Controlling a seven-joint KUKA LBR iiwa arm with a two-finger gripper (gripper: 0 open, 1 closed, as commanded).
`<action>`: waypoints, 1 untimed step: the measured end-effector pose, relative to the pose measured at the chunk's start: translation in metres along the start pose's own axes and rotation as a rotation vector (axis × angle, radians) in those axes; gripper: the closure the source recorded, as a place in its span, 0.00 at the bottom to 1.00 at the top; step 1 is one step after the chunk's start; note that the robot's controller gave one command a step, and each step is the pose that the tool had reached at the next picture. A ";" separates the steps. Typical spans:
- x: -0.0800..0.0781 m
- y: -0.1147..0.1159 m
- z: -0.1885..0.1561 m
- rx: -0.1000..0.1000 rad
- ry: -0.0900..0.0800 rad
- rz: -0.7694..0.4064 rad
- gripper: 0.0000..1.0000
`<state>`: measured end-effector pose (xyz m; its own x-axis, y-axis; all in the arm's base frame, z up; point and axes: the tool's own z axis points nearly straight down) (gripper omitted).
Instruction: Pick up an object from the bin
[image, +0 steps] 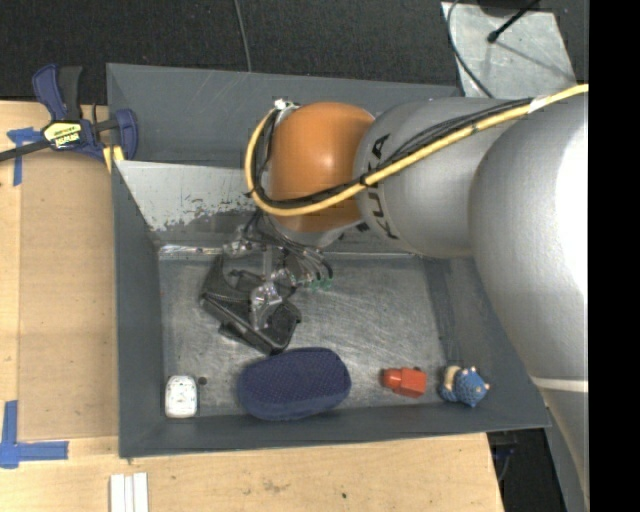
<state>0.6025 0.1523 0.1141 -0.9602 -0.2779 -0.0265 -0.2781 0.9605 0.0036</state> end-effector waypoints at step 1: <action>0.027 0.026 0.021 0.006 0.021 0.259 0.00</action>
Offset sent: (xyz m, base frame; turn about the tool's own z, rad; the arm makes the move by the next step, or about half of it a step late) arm -0.0341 0.0164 -0.0226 0.2606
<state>0.5698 0.1695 0.0930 -0.9997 -0.0233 -0.0047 -0.0233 0.9997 0.0014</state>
